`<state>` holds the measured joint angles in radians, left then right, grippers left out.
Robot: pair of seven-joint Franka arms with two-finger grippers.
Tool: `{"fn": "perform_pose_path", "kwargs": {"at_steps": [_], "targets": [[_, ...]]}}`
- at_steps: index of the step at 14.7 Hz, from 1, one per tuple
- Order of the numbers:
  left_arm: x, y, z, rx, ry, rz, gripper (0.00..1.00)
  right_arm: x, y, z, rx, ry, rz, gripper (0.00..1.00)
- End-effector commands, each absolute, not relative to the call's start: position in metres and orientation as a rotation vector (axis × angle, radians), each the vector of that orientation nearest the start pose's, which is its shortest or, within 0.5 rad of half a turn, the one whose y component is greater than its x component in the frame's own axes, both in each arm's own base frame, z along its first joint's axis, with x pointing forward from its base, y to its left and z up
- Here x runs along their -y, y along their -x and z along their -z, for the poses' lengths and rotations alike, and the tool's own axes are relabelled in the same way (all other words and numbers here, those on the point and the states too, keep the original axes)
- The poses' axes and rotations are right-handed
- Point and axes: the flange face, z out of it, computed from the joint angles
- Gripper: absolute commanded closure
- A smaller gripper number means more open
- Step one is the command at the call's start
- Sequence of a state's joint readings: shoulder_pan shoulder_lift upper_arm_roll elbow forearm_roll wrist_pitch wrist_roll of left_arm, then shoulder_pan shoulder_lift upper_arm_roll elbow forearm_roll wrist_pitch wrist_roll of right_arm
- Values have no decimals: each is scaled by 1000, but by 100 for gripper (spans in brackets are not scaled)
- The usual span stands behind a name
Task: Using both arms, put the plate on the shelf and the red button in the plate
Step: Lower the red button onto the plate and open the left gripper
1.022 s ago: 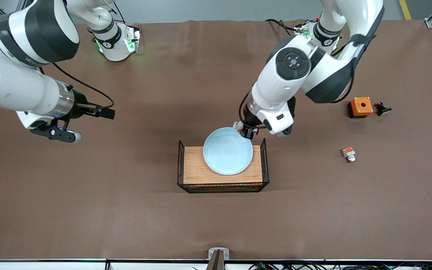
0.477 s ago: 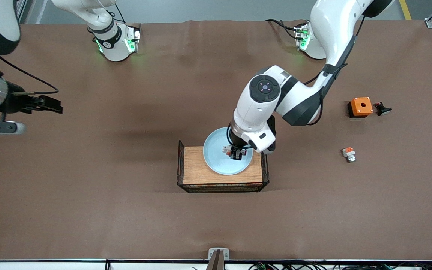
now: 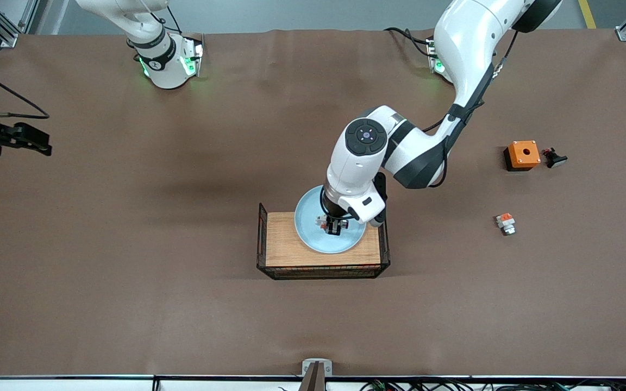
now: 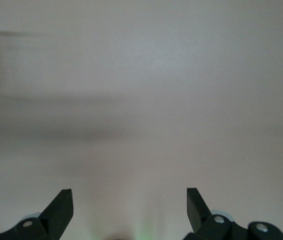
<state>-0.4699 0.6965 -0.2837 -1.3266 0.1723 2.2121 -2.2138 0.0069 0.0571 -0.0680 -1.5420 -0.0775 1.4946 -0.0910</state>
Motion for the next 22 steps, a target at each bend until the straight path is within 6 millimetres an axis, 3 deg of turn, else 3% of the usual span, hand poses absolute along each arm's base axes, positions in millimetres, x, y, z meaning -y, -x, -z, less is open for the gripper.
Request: {"fn": "perform_pose_path", "kwargs": {"at_steps": [1,3,5,8,11,13,16,18,20,22], "targets": [[477,-592,-356,2248,2513,32,70,62,-553,-596,50,3218,-188,0],[478,-591,-356,2245,2516,32,65,75,-550,-585,16,3212,-227,0],[478,-592,-358,2244,2523,35,43,82,-552,-583,-1,3213,-216,0],[476,-593,-369,2259,2530,45,1,78,-555,-582,13,3214,-190,0],[468,-596,-397,2294,2539,68,1,67,-556,-585,29,3217,-193,0],[454,-602,-417,2319,2536,97,1,72,-556,-594,32,3218,-173,0],[409,-609,-464,2327,2472,143,1,67,-557,-604,43,3222,-140,0],[381,-611,-488,2227,2496,148,1,64,-558,-619,36,3214,-90,0],[351,-611,-506,2109,2561,115,1,56,-560,-625,54,3184,-59,0],[316,-610,-511,1961,2629,88,1,46,-561,-630,79,3159,-32,0]]}}
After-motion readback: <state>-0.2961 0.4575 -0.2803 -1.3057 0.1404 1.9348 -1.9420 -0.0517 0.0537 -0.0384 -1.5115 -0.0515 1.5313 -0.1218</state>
